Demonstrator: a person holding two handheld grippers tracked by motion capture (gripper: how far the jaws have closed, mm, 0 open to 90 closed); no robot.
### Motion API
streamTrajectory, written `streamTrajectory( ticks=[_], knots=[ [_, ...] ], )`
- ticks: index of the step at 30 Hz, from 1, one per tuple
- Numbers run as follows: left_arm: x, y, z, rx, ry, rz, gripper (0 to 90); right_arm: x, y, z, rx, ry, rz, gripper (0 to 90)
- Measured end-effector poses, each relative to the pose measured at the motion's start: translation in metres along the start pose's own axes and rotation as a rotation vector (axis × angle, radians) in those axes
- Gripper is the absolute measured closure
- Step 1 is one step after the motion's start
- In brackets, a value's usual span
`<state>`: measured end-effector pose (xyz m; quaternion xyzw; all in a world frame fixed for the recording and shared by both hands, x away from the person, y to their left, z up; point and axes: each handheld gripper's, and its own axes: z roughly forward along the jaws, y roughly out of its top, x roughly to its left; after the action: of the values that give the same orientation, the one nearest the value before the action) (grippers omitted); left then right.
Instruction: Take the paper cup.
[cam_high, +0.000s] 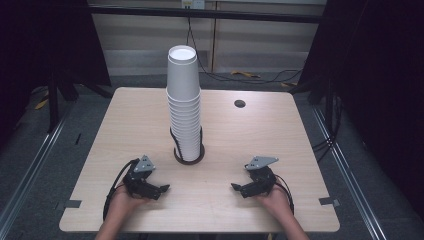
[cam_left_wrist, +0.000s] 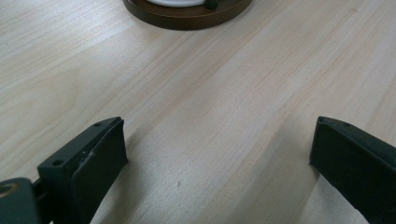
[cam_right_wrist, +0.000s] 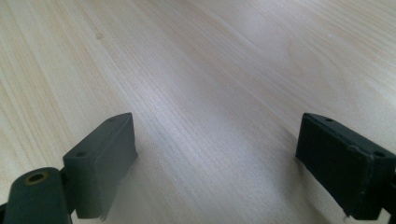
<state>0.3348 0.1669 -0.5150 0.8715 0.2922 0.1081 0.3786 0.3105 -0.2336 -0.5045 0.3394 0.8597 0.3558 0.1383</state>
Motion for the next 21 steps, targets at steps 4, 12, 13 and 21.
streamTrajectory(
  ticks=[4,12,13,21],
  knots=[
    [0.000,0.000,0.000,0.002,0.006,-0.003,2.7,0.000,0.000,0.000,0.000,0.000,0.000,11.5],
    [-0.002,-0.001,-0.001,0.005,0.019,-0.018,0.0,0.000,0.000,0.000,0.003,-0.003,0.001,11.6],
    [-0.002,-0.001,-0.001,0.007,0.017,-0.017,0.0,0.000,0.000,0.000,0.000,-0.002,0.003,12.2],
    [0.009,0.012,-0.020,-0.070,-0.019,-0.080,1.9,0.002,0.016,-0.004,-0.044,0.046,0.063,13.5]
  ],
)
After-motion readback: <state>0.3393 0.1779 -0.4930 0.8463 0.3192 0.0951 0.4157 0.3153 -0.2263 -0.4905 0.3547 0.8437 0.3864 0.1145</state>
